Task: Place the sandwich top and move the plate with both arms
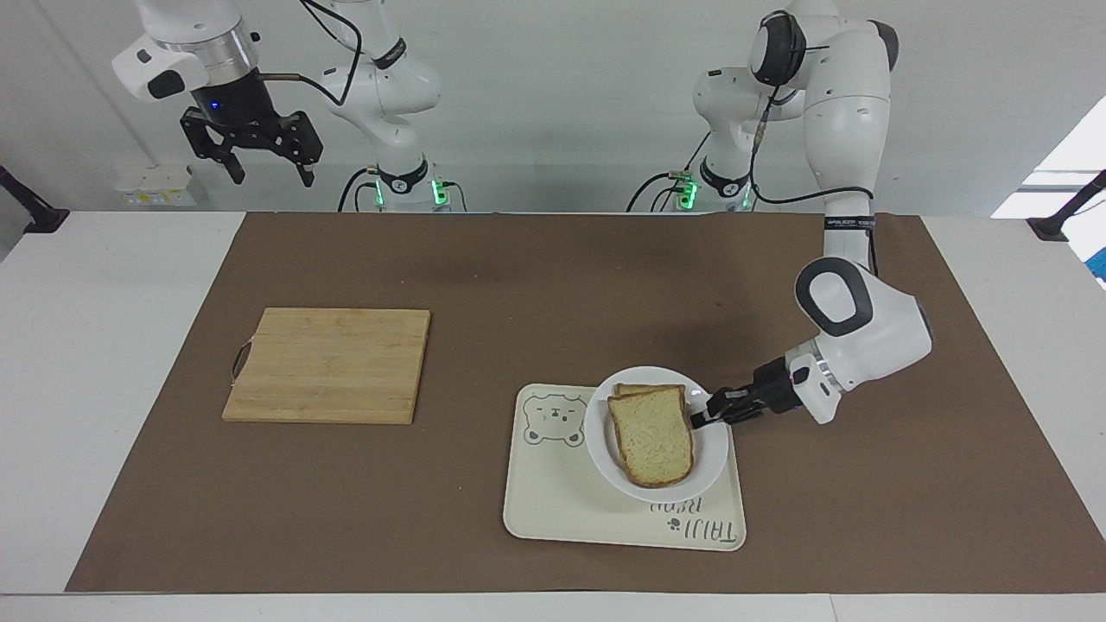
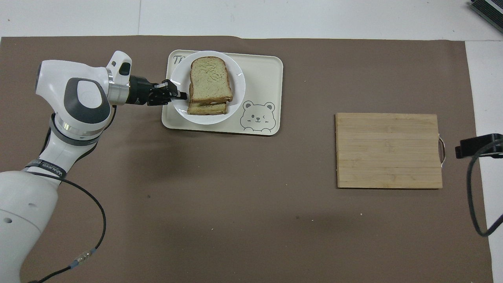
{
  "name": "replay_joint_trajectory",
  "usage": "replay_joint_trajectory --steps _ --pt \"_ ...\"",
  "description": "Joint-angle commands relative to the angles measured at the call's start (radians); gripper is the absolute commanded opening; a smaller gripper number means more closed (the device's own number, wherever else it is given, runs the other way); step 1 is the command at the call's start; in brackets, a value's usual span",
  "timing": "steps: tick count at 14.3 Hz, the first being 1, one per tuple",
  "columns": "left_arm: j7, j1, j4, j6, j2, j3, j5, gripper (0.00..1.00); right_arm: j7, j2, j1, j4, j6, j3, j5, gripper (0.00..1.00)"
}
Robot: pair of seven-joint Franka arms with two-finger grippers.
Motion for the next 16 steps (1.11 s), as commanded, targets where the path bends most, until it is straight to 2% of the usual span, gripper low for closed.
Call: replay_joint_trajectory --steps 1,5,6,7,8,11,13,14,16 --pt "-0.031 -0.030 0.042 0.052 0.054 0.008 0.038 0.00 -0.023 -0.024 -0.005 -0.027 0.005 0.002 -0.006 1.00" --pt "-0.028 -0.053 0.044 0.101 0.070 0.009 0.039 0.00 -0.023 -0.024 -0.005 -0.027 0.005 0.002 -0.006 1.00" --pt "-0.026 -0.042 0.042 0.093 0.068 0.008 0.035 0.30 -0.022 -0.024 -0.005 -0.027 0.005 0.002 -0.006 1.00" --pt "-0.031 -0.045 0.038 0.098 0.065 0.008 0.035 0.99 -0.022 -0.024 -0.005 -0.027 0.005 0.002 -0.006 1.00" --pt "-0.041 -0.053 0.027 0.096 0.047 0.012 0.033 1.00 -0.023 -0.024 -0.005 -0.027 0.005 0.002 -0.006 1.00" --pt "-0.092 -0.030 -0.056 0.047 -0.095 0.023 0.041 1.00 -0.023 -0.024 -0.005 -0.027 0.005 0.002 -0.006 1.00" --pt "-0.094 -0.028 -0.094 0.021 -0.160 0.060 0.051 1.00 -0.023 -0.024 -0.005 -0.027 0.005 0.002 -0.006 1.00" --pt "-0.101 -0.028 -0.097 -0.008 -0.183 0.084 0.091 1.00 -0.023 -0.024 -0.005 -0.027 0.005 0.002 -0.006 1.00" --pt "-0.145 -0.028 -0.094 -0.060 -0.232 0.117 0.259 1.00 -0.023 -0.024 -0.005 -0.027 0.005 0.002 -0.006 1.00"
